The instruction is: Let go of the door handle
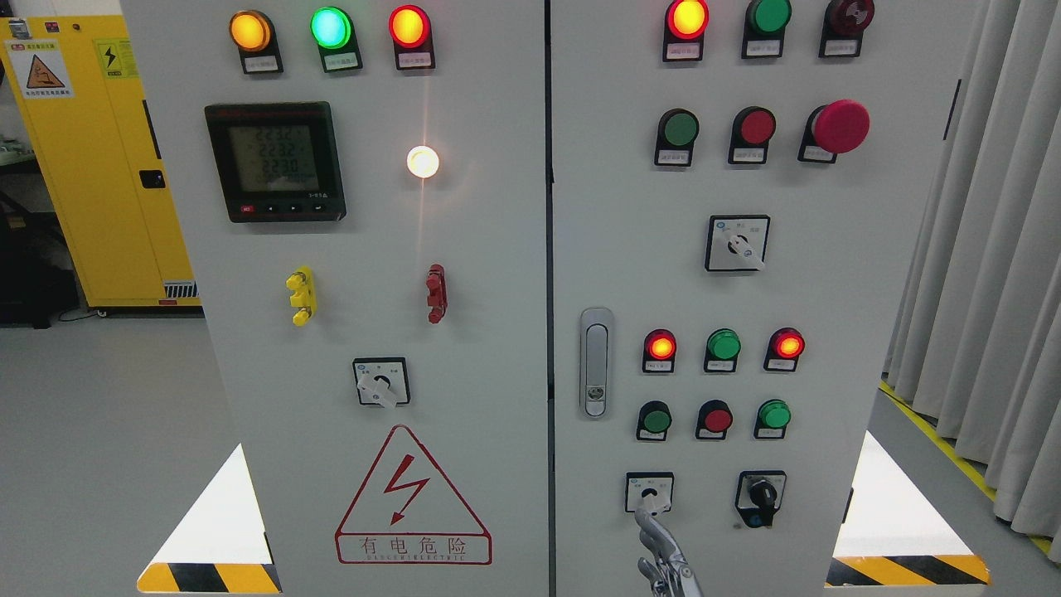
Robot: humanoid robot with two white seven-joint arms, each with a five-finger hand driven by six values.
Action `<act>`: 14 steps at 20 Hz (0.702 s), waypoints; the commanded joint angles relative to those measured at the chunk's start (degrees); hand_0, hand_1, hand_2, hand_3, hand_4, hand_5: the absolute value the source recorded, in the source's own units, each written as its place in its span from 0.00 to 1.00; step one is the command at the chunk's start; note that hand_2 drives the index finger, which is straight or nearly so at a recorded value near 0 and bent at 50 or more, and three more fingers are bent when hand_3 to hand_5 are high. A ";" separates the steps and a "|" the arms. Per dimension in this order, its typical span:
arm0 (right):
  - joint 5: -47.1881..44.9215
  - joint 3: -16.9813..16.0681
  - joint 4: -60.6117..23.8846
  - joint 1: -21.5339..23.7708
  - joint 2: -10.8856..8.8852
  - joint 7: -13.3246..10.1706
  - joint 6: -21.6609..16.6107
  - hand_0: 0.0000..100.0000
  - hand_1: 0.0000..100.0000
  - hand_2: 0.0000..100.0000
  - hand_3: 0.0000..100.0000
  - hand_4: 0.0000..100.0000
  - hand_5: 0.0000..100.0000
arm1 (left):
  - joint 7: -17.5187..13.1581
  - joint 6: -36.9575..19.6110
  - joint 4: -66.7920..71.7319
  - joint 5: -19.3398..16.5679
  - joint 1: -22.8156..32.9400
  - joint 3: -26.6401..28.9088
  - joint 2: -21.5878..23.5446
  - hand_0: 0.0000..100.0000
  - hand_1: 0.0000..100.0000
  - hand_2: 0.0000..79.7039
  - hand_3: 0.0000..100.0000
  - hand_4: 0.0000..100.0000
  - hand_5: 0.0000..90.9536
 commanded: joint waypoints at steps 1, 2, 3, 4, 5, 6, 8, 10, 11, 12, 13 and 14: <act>0.04 0.33 -0.16 -0.07 -0.32 -0.02 0.04 0.32 0.10 0.00 0.00 0.00 0.00 | -0.02 0.02 -0.70 0.00 0.00 0.00 0.00 0.12 0.56 0.00 0.00 0.00 0.00; 0.04 0.42 -0.07 -0.07 -0.32 0.07 0.04 0.32 0.10 0.00 0.00 0.00 0.00 | -0.02 0.02 -0.70 0.00 0.00 0.00 0.00 0.12 0.56 0.00 0.00 0.00 0.00; 0.04 0.33 -0.07 -0.07 -0.32 -0.02 0.04 0.32 0.10 0.00 0.00 0.00 0.00 | -0.02 0.02 -0.70 0.00 0.00 0.00 0.00 0.12 0.56 0.00 0.00 0.00 0.00; 0.04 0.33 -0.07 -0.07 -0.32 -0.02 0.04 0.32 0.10 0.00 0.00 0.00 0.00 | -0.02 0.02 -0.70 0.00 0.00 0.00 0.00 0.12 0.56 0.00 0.00 0.00 0.00; 0.04 0.33 -0.16 -0.07 -0.32 -0.02 0.04 0.32 0.10 0.00 0.00 0.00 0.00 | -0.02 0.02 -0.70 0.00 0.00 0.00 0.00 0.12 0.56 0.00 0.00 0.00 0.00; 0.13 0.33 -0.16 -0.07 -0.32 0.07 0.04 0.32 0.11 0.00 0.00 0.00 0.00 | -0.02 0.02 -0.70 0.00 0.00 0.00 0.00 0.12 0.56 0.00 0.00 0.00 0.00; 0.13 0.33 -0.16 -0.07 -0.32 0.07 -0.05 0.32 0.11 0.00 0.00 0.00 0.00 | -0.02 0.02 -0.70 0.00 0.00 0.00 0.00 0.12 0.56 0.00 0.00 0.00 0.00; 1.52 0.24 -0.07 -0.24 -0.32 0.07 0.04 0.32 0.11 0.00 0.00 0.00 0.00 | -0.02 0.02 -0.70 0.00 0.00 0.00 0.00 0.12 0.56 0.00 0.00 0.00 0.00; 3.10 0.15 -0.07 -0.68 -0.23 0.07 0.04 0.31 0.14 0.00 0.00 0.00 0.00 | -0.02 0.02 -0.70 0.00 0.00 0.00 0.00 0.12 0.56 0.00 0.00 0.00 0.00; 5.12 -0.20 -0.07 -1.03 -0.23 0.07 0.04 0.30 0.16 0.00 0.00 0.00 0.00 | -0.02 0.02 -0.70 0.00 0.00 0.00 0.00 0.12 0.56 0.00 0.00 0.00 0.00; 6.96 -0.55 -0.07 -1.12 -0.23 0.16 0.04 0.25 0.27 0.00 0.09 0.14 0.00 | -0.02 0.02 -0.70 0.00 0.00 0.00 0.00 0.12 0.56 0.00 0.00 0.00 0.00; 8.90 -0.72 -0.07 -1.21 -0.14 0.16 0.04 0.26 0.32 0.00 0.19 0.30 0.06 | -0.02 0.02 -0.70 0.00 0.00 0.00 0.00 0.12 0.56 0.00 0.00 0.00 0.00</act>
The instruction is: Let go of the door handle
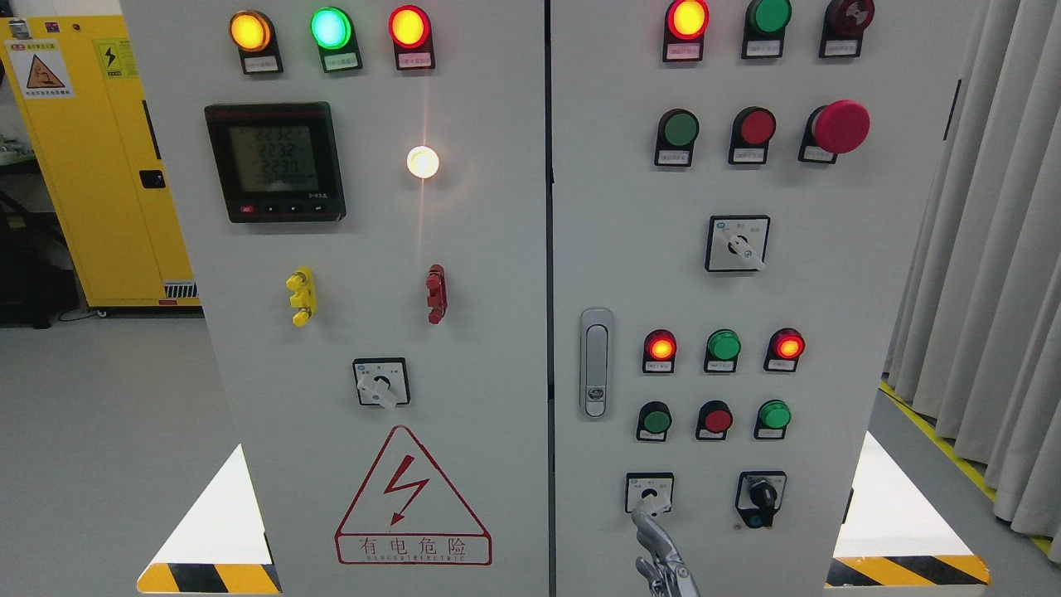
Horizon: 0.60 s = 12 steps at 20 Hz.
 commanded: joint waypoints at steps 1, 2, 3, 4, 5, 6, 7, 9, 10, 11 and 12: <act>8.57 -0.86 -0.01 -0.78 0.32 0.35 0.04 0.28 0.34 0.00 0.27 0.41 0.19 | -0.02 0.02 -0.70 0.00 0.00 0.00 0.00 0.12 0.56 0.00 0.00 0.00 0.00; 11.64 -1.21 -0.01 -0.87 0.50 0.27 0.30 0.31 0.36 0.00 0.34 0.46 0.29 | -0.02 0.02 -0.70 0.00 0.00 0.00 0.00 0.12 0.56 0.00 0.00 0.00 0.00; 14.89 -1.56 0.08 -1.13 0.59 0.27 0.47 0.38 0.39 0.00 0.50 0.62 0.54 | -0.02 0.02 -0.70 0.00 0.00 0.00 0.00 0.12 0.56 0.00 0.00 0.00 0.00; 17.45 -1.74 0.17 -1.65 0.76 0.18 0.39 0.38 0.39 0.00 0.50 0.62 0.54 | -0.02 0.02 -0.70 0.00 0.00 0.00 0.00 0.12 0.56 0.00 0.00 0.00 0.00; 20.00 -1.74 0.26 -2.01 1.11 0.09 0.39 0.41 0.41 0.00 0.68 0.77 0.77 | -0.02 0.02 -0.70 0.00 0.00 0.00 0.00 0.12 0.56 0.00 0.00 0.00 0.00; 23.07 -1.74 0.26 -2.36 1.37 0.00 0.39 0.45 0.41 0.00 0.70 0.80 0.82 | -0.02 0.02 -0.70 0.00 0.00 0.00 0.00 0.12 0.56 0.00 0.00 0.00 0.00; 26.41 -1.74 0.43 -2.71 1.55 -0.78 0.47 0.47 0.41 0.00 0.73 0.82 0.85 | -0.02 0.02 -0.70 0.00 0.00 0.00 0.00 0.12 0.56 0.00 0.00 0.00 0.00; 34.05 -2.35 1.13 -3.76 1.73 -2.10 0.74 0.49 0.41 0.00 0.81 0.89 0.95 | -0.02 0.02 -0.70 0.00 0.00 0.00 0.00 0.12 0.56 0.00 0.00 0.00 0.00; 37.31 -3.05 1.57 -4.12 1.73 -2.19 1.00 0.50 0.41 0.00 0.82 0.90 0.96 | -0.02 0.02 -0.70 0.00 0.00 0.00 0.00 0.12 0.56 0.00 0.00 0.00 0.00; 40.04 -3.41 2.01 -4.47 1.90 -2.20 1.70 0.50 0.41 0.00 0.85 0.91 0.97 | -0.02 0.02 -0.70 0.00 0.00 0.00 0.00 0.12 0.56 0.00 0.00 0.00 0.00; 42.67 -3.32 2.28 -4.99 2.34 -2.20 2.75 0.50 0.41 0.00 0.86 0.91 0.98 | -0.02 0.02 -0.70 0.00 0.00 0.00 0.00 0.12 0.56 0.00 0.00 0.00 0.00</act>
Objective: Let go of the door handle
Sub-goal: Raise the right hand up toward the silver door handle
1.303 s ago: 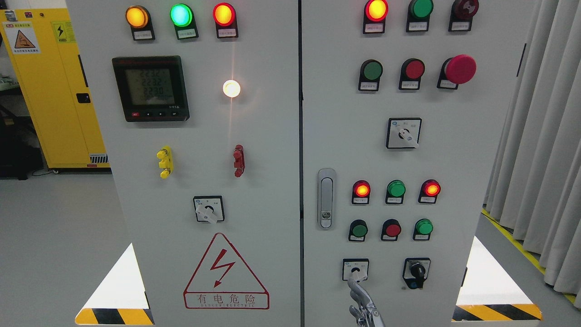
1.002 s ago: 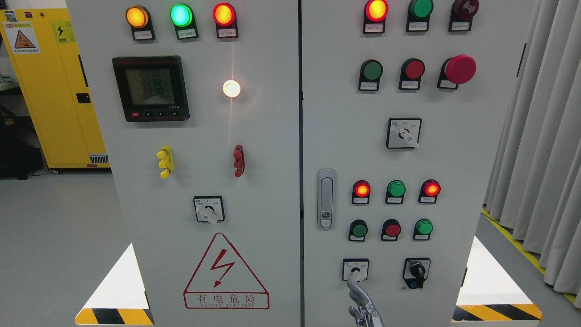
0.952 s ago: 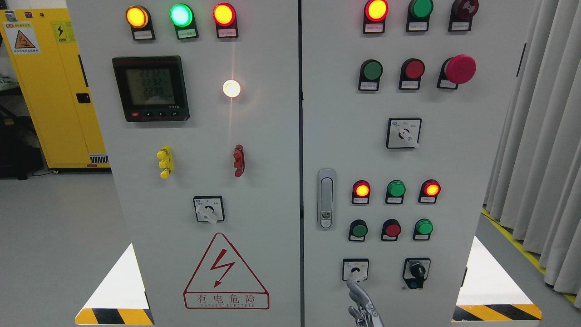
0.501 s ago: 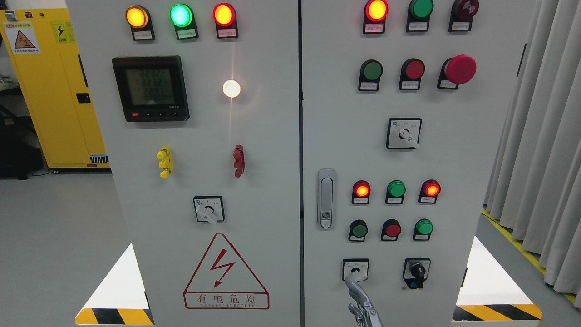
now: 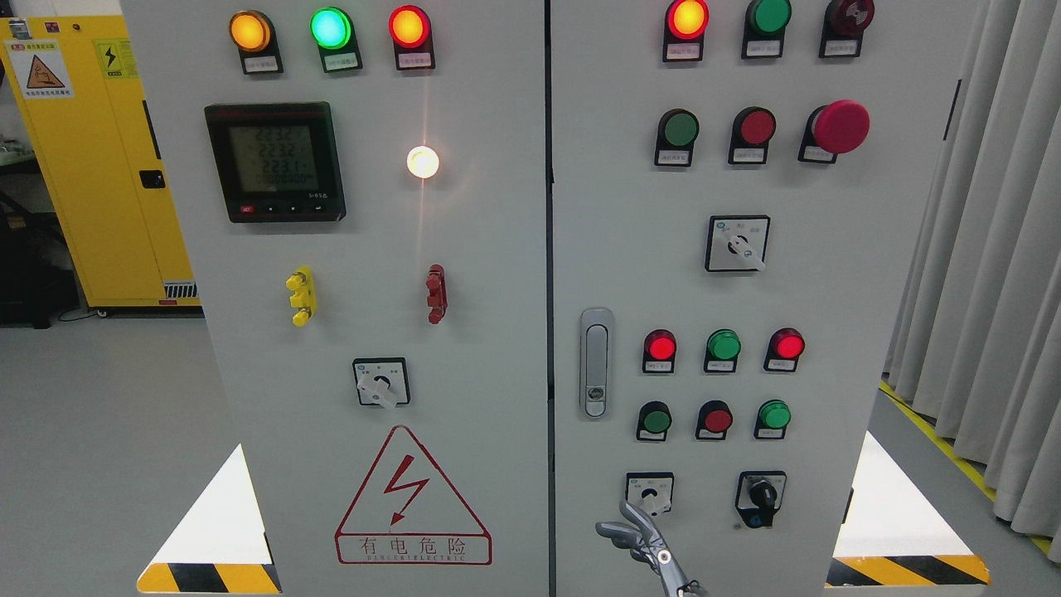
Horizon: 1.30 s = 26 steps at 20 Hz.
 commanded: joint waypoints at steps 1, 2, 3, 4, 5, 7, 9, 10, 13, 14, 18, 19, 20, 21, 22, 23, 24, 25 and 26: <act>17.87 -1.86 1.73 -2.32 1.51 -0.68 2.74 0.50 0.40 0.00 0.86 0.92 0.98 | -0.02 0.02 -0.70 0.00 0.00 0.00 0.00 0.12 0.56 0.00 0.00 0.00 0.00; 20.15 -1.86 2.08 -2.41 1.51 -0.77 3.45 0.49 0.41 0.00 0.87 0.92 0.99 | -0.02 0.02 -0.70 0.00 0.00 0.00 0.00 0.12 0.56 0.00 0.00 0.00 0.00; 21.74 -1.86 2.52 -2.50 1.51 -0.77 3.45 0.49 0.41 0.00 0.87 0.92 0.99 | -0.02 0.02 -0.70 0.00 0.00 0.00 0.00 0.12 0.56 0.00 0.00 0.00 0.00; 22.80 -1.86 2.87 -2.76 1.51 -0.77 3.45 0.50 0.41 0.00 0.87 0.92 0.99 | -0.02 0.02 -0.70 0.00 0.00 0.00 0.00 0.12 0.56 0.00 0.00 0.00 0.00; 23.68 -2.03 2.96 -3.37 1.51 -0.86 3.54 0.51 0.41 0.00 0.87 0.92 0.99 | -0.02 0.02 -0.70 0.00 0.00 0.00 0.00 0.12 0.56 0.00 0.00 0.00 0.00; 28.06 -2.90 3.13 -4.25 1.42 -1.03 3.54 0.54 0.41 0.00 0.87 0.93 0.99 | -0.02 0.02 -0.70 0.00 0.00 0.00 0.00 0.12 0.56 0.00 0.00 0.00 0.00; 32.46 -3.17 4.01 -5.74 1.42 -1.03 3.54 0.55 0.40 0.00 0.87 0.93 0.98 | -0.02 0.02 -0.70 0.00 0.00 0.00 0.00 0.12 0.56 0.00 0.00 0.00 0.00; 34.13 -3.09 4.71 -6.45 1.42 -1.03 3.54 0.56 0.41 0.00 0.89 0.94 0.99 | -0.02 0.02 -0.70 0.00 0.00 0.00 0.00 0.12 0.56 0.00 0.00 0.00 0.00; 39.41 -2.73 7.17 -9.43 1.51 -1.03 3.54 0.56 0.40 0.00 0.97 0.99 1.00 | -0.02 0.02 -0.70 0.00 0.00 0.00 0.00 0.12 0.56 0.00 0.00 0.00 0.00; 40.56 -2.73 8.22 -10.49 1.51 -1.03 3.80 0.55 0.40 0.00 0.99 1.00 1.00 | -0.02 0.02 -0.70 0.00 0.00 0.00 0.00 0.12 0.56 0.00 0.00 0.00 0.00; 44.33 -2.73 11.48 -13.30 1.51 -0.86 7.31 0.52 0.40 0.00 1.00 1.00 1.00 | -0.02 0.02 -0.70 0.00 0.00 0.00 0.00 0.12 0.56 0.00 0.00 0.00 0.00; 45.13 -2.82 12.01 -14.01 1.51 -0.86 8.02 0.51 0.40 0.00 1.00 1.00 1.00 | -0.02 0.02 -0.70 0.00 0.00 0.00 0.00 0.12 0.56 0.00 0.00 0.00 0.00; 45.22 -2.91 12.62 -14.71 1.51 -0.86 8.46 0.51 0.39 0.00 1.00 1.00 1.00 | -0.02 0.02 -0.70 0.00 0.00 0.00 0.00 0.12 0.56 0.00 0.00 0.00 0.00; 45.40 -3.08 13.50 -15.50 1.42 -0.95 8.64 0.51 0.39 0.00 1.00 1.00 1.00 | -0.02 0.02 -0.70 0.00 0.00 0.00 0.00 0.12 0.56 0.00 0.00 0.00 0.00; 45.84 -3.00 13.85 -16.12 1.42 -1.03 8.64 0.51 0.39 0.00 1.00 1.00 1.00 | -0.02 0.02 -0.70 0.00 0.00 0.00 0.00 0.12 0.56 0.00 0.00 0.00 0.00; 46.62 -3.00 14.21 -16.47 1.51 -0.95 8.64 0.51 0.39 0.00 1.00 1.00 1.00 | -0.02 0.02 -0.70 0.00 0.00 0.00 0.00 0.12 0.56 0.00 0.00 0.00 0.00; 47.33 -2.91 14.99 -16.82 1.51 -0.95 8.64 0.51 0.39 0.00 1.00 1.00 1.00 | -0.02 0.02 -0.70 0.00 0.00 0.00 0.00 0.12 0.56 0.00 0.00 0.00 0.00; 47.42 -2.91 15.87 -17.43 1.51 -1.03 8.64 0.51 0.39 0.00 1.00 1.00 1.00 | -0.02 0.02 -0.70 0.00 0.00 0.00 0.00 0.12 0.56 0.00 0.00 0.00 0.00; 47.51 -2.91 16.58 -17.96 1.51 -1.03 8.73 0.51 0.39 0.00 1.00 1.00 1.00 | -0.02 0.02 -0.70 0.00 0.00 0.00 0.00 0.12 0.56 0.00 0.00 0.00 0.00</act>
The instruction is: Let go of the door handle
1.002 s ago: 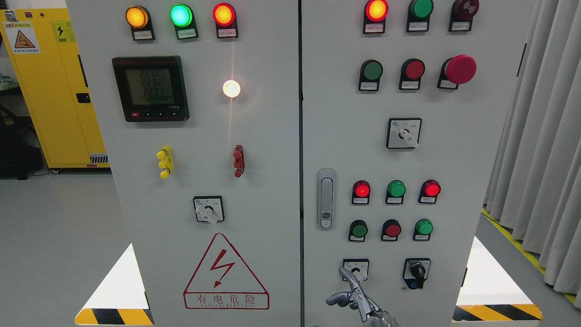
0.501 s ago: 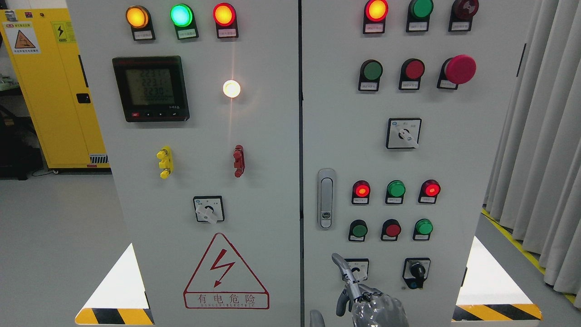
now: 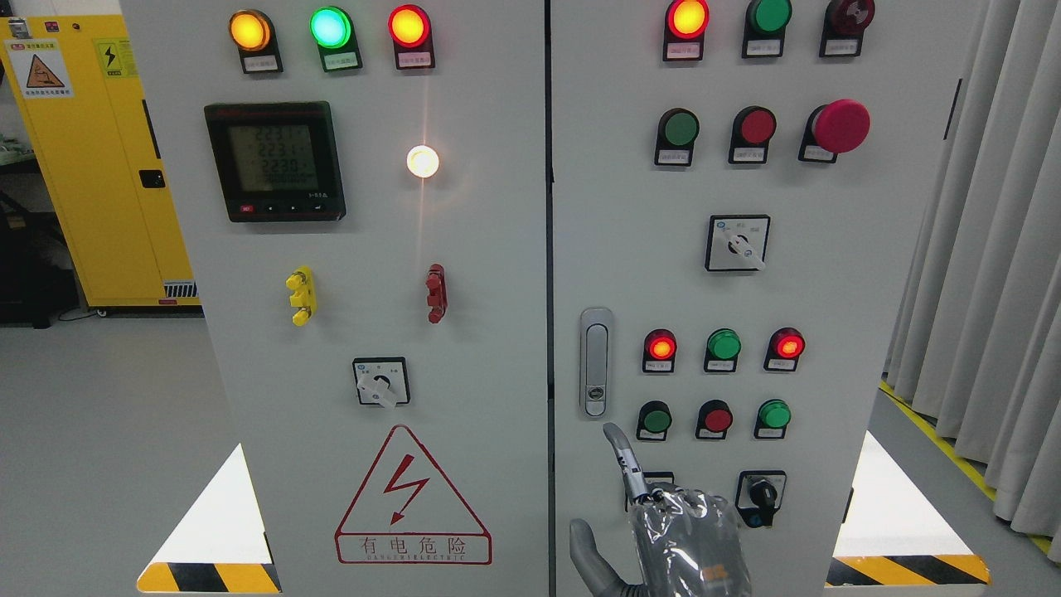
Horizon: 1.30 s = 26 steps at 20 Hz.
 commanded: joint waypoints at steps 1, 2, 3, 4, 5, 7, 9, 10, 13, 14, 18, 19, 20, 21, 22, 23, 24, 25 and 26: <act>3.31 -0.35 6.98 -3.58 0.15 0.11 0.47 0.51 0.39 0.00 1.00 1.00 1.00 | -0.02 0.02 -0.70 0.00 0.00 0.00 0.00 0.12 0.56 0.00 0.00 0.00 0.00; 3.31 -0.18 6.98 -3.84 0.15 0.11 1.17 0.51 0.39 0.00 1.00 1.00 1.00 | -0.02 0.02 -0.70 0.00 0.00 0.00 0.00 0.12 0.56 0.00 0.00 0.00 0.00; 3.40 -0.09 7.07 -3.93 0.15 0.20 1.78 0.51 0.39 0.00 1.00 1.00 1.00 | -0.02 0.02 -0.70 0.00 0.00 0.00 0.00 0.12 0.56 0.00 0.00 0.00 0.00; 3.57 -0.09 7.33 -4.19 0.15 0.20 1.88 0.51 0.39 0.00 1.00 1.00 1.00 | -0.02 0.02 -0.70 0.00 0.00 0.00 0.00 0.12 0.56 0.00 0.00 0.00 0.00; 3.75 -0.17 7.68 -4.81 0.07 0.29 1.88 0.50 0.39 0.00 1.00 1.00 1.00 | -0.02 0.02 -0.70 0.00 0.00 0.00 0.00 0.12 0.56 0.00 0.00 0.00 0.00; 3.84 -0.17 7.95 -5.43 0.07 0.29 1.88 0.50 0.39 0.00 1.00 1.00 1.00 | -0.02 0.02 -0.70 0.00 0.00 0.00 0.00 0.12 0.56 0.00 0.00 0.00 0.00; 3.84 -0.17 8.13 -5.60 0.15 0.29 1.88 0.50 0.39 0.00 1.00 1.00 1.00 | -0.02 0.02 -0.70 0.00 0.00 0.00 0.00 0.12 0.56 0.00 0.00 0.00 0.00; 3.84 -0.17 8.56 -5.78 0.15 0.38 1.88 0.50 0.39 0.00 1.00 1.00 1.00 | -0.02 0.02 -0.70 0.00 0.00 0.00 0.00 0.12 0.56 0.00 0.00 0.00 0.00; 3.84 -0.17 10.06 -6.66 0.15 0.29 1.97 0.50 0.39 0.00 1.00 1.00 1.00 | -0.02 0.02 -0.70 0.00 0.00 0.00 0.00 0.12 0.56 0.00 0.00 0.00 0.00; 3.84 -0.17 10.15 -6.92 0.15 0.29 2.23 0.50 0.39 0.00 1.00 1.00 1.00 | -0.02 0.02 -0.70 0.00 0.00 0.00 0.00 0.12 0.56 0.00 0.00 0.00 0.00; 3.84 -0.17 10.59 -7.89 0.24 0.20 2.58 0.50 0.39 0.00 1.00 1.00 1.00 | -0.02 0.02 -0.70 0.00 0.00 0.00 0.00 0.12 0.56 0.00 0.00 0.00 0.00; 3.84 -0.17 10.59 -7.98 0.24 0.20 2.58 0.49 0.39 0.00 1.00 1.00 1.00 | -0.02 0.02 -0.70 0.00 0.00 0.00 0.00 0.12 0.56 0.00 0.00 0.00 0.00; 3.84 -0.17 10.59 -7.98 0.24 0.20 2.58 0.49 0.39 0.00 1.00 1.00 1.00 | -0.02 0.02 -0.70 0.00 0.00 0.00 0.00 0.12 0.56 0.00 0.00 0.00 0.00; 3.84 -0.26 10.59 -7.98 0.24 0.20 2.67 0.49 0.39 0.00 1.00 1.00 1.00 | -0.02 0.02 -0.70 0.00 0.00 0.00 0.00 0.12 0.56 0.00 0.00 0.00 0.00; 3.84 -0.35 10.59 -7.98 0.33 0.20 2.67 0.49 0.39 0.00 1.00 1.00 1.00 | -0.02 0.02 -0.70 0.00 0.00 0.00 0.00 0.12 0.56 0.00 0.00 0.00 0.00; 3.84 -0.35 10.59 -7.98 0.33 0.20 2.67 0.49 0.39 0.00 1.00 1.00 1.00 | -0.02 0.02 -0.70 0.00 0.00 0.00 0.00 0.12 0.56 0.00 0.00 0.00 0.00; 3.84 -0.35 10.68 -7.98 0.33 0.20 2.67 0.49 0.39 0.00 1.00 1.00 1.00 | -0.02 0.02 -0.70 0.00 0.00 0.00 0.00 0.12 0.56 0.00 0.00 0.00 0.00; 3.84 -0.35 10.68 -7.98 0.24 0.20 2.76 0.49 0.39 0.00 1.00 1.00 1.00 | -0.02 0.02 -0.70 0.00 0.00 0.00 0.00 0.12 0.56 0.00 0.00 0.00 0.00; 3.84 -0.35 10.76 -7.98 0.33 0.29 2.93 0.49 0.39 0.00 1.00 1.00 1.00 | -0.02 0.02 -0.70 0.00 0.00 0.00 0.00 0.12 0.56 0.00 0.00 0.00 0.00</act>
